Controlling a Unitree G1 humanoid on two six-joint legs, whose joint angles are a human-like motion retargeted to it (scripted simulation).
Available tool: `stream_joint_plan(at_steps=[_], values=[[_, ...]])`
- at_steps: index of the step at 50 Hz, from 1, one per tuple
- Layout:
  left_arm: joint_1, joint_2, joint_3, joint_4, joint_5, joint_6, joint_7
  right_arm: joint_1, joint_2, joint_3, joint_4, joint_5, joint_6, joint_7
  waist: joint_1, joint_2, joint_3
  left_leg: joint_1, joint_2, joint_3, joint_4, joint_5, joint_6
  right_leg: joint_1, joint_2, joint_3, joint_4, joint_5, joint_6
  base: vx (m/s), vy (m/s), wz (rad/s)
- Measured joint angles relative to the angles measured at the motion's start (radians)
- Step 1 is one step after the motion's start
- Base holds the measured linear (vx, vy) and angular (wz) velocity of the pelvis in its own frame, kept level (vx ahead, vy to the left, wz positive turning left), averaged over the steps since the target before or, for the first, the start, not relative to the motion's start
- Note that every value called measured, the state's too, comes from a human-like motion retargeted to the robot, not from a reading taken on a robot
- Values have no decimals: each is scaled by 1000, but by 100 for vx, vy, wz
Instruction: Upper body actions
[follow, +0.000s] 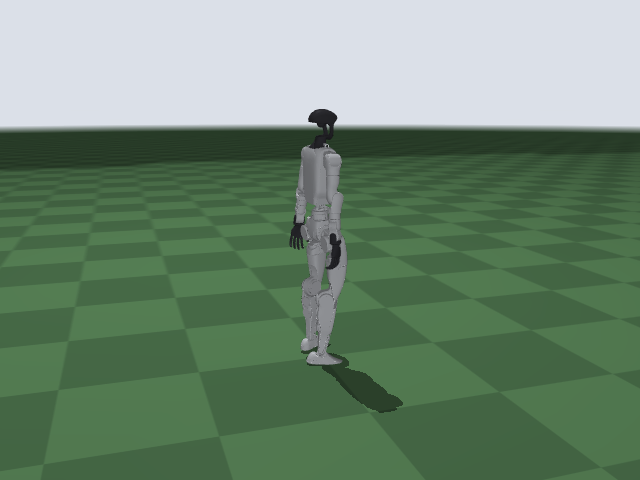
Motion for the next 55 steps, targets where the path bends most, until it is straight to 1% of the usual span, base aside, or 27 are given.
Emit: stream_joint_plan(at_steps=[55], values=[[-20,7,-24,4,10,13,-32,-20,-13,2,2,-16,0,-7,2,17,3,5,4,1,-1,-1,0,2,3,2,2,0,1,0,0,0]])
